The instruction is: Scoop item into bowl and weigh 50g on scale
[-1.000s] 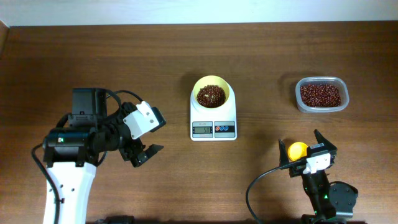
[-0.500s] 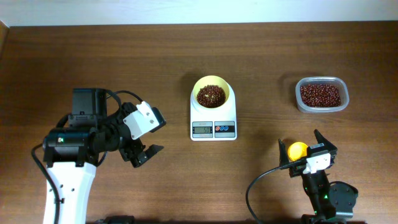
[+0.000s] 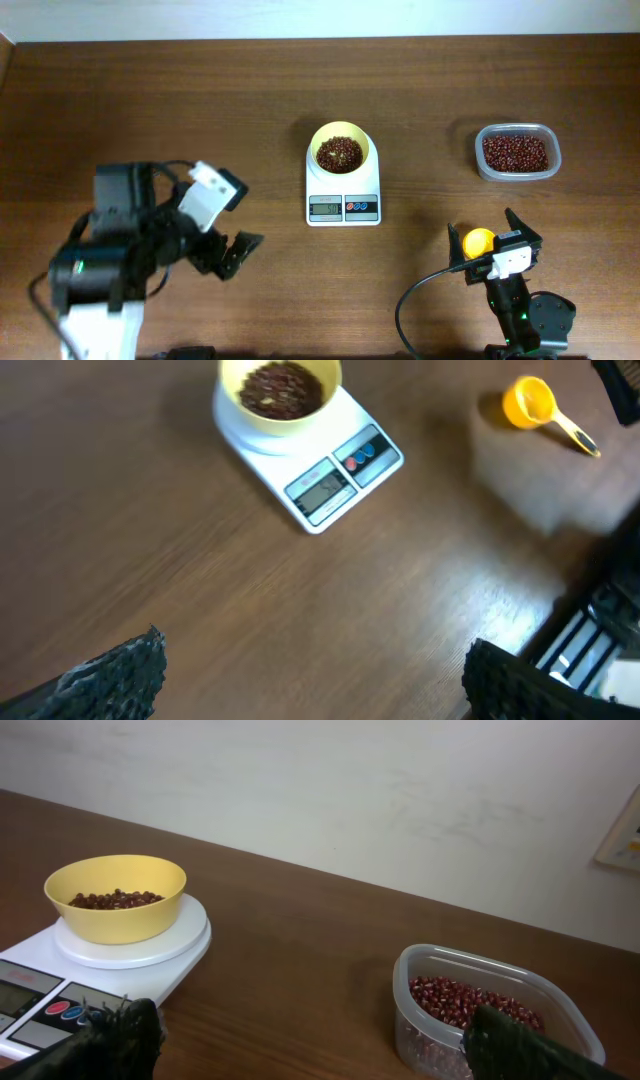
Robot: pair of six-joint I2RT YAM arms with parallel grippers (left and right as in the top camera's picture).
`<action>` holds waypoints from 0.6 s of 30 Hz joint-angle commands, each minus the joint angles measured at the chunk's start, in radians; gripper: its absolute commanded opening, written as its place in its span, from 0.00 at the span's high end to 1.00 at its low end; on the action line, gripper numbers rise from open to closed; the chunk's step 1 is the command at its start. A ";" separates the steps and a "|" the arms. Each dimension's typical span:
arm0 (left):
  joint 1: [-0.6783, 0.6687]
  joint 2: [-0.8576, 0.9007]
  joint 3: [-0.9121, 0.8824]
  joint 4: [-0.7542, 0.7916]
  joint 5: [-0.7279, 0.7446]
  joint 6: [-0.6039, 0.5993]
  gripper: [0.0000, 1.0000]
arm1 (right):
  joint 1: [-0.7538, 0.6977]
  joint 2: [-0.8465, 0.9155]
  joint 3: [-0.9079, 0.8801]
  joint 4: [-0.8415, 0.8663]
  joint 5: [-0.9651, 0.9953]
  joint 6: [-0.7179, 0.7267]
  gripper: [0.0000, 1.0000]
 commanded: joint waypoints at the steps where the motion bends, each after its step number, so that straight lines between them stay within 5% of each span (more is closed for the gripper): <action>1: 0.012 -0.188 0.000 -0.031 -0.076 -0.188 0.01 | 0.008 -0.010 -0.005 -0.007 0.009 0.004 0.01; 4: 0.012 -0.363 -0.022 -0.054 -0.168 -0.351 0.01 | 0.008 -0.010 -0.005 -0.007 0.009 0.004 0.01; 10: 0.012 -0.687 -0.148 -0.060 -0.185 -0.352 0.01 | 0.008 -0.010 -0.005 -0.007 0.009 0.004 0.01; 18: 0.012 -0.900 -0.163 -0.056 -0.236 -0.420 0.01 | 0.008 -0.010 -0.005 -0.007 0.009 0.004 0.01</action>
